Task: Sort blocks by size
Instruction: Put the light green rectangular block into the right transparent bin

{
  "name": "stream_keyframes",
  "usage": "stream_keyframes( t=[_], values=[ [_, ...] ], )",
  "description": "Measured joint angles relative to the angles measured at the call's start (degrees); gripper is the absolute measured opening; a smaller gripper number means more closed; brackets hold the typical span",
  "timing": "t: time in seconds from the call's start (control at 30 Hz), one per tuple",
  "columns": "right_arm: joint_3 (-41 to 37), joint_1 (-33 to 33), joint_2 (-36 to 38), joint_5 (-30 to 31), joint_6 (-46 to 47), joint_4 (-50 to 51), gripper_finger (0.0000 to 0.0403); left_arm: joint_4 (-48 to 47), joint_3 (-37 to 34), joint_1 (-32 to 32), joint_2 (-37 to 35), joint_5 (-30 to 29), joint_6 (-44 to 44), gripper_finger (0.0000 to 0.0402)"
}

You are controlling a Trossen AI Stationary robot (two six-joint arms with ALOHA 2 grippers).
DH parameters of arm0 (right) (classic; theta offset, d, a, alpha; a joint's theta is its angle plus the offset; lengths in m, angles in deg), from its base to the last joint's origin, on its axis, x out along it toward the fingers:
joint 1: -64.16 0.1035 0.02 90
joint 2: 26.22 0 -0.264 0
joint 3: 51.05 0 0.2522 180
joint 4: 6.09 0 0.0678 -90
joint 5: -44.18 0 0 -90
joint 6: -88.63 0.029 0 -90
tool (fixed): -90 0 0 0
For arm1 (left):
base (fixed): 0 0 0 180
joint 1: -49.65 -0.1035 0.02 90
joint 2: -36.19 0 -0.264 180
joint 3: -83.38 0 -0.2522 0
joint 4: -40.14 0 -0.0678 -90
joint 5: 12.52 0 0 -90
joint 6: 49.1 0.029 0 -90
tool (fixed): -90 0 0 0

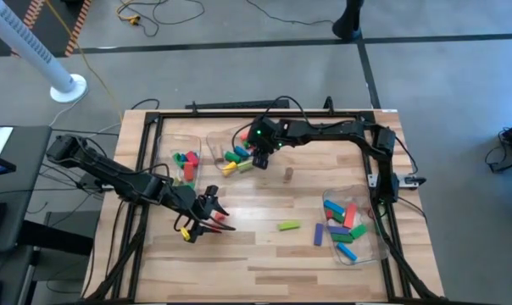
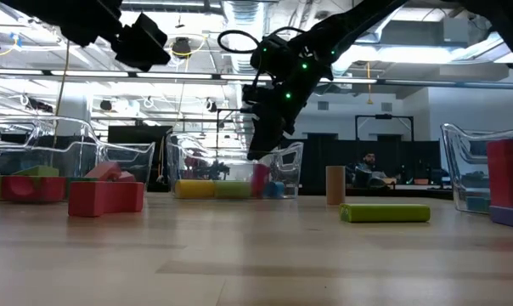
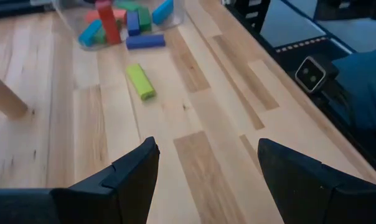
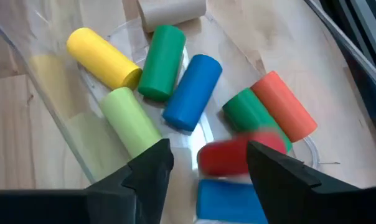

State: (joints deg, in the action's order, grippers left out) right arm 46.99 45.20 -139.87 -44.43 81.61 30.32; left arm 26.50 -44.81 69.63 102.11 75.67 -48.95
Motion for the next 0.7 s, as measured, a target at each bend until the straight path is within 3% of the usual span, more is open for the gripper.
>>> stream_keyframes(
  t=[0.4,0.7],
  values=[
    [0.1,0.5,2.6,2.0,-1.9,-2.3,0.0239,-0.3,0.0,0.1,0.0,-0.1,-0.2,0.0267],
    [0.1,5.8,13.6,2.0,-2.5,9.9,0.0240,-0.6,0.0,0.2,0.0,-0.2,-0.4,0.0267]
  ],
)
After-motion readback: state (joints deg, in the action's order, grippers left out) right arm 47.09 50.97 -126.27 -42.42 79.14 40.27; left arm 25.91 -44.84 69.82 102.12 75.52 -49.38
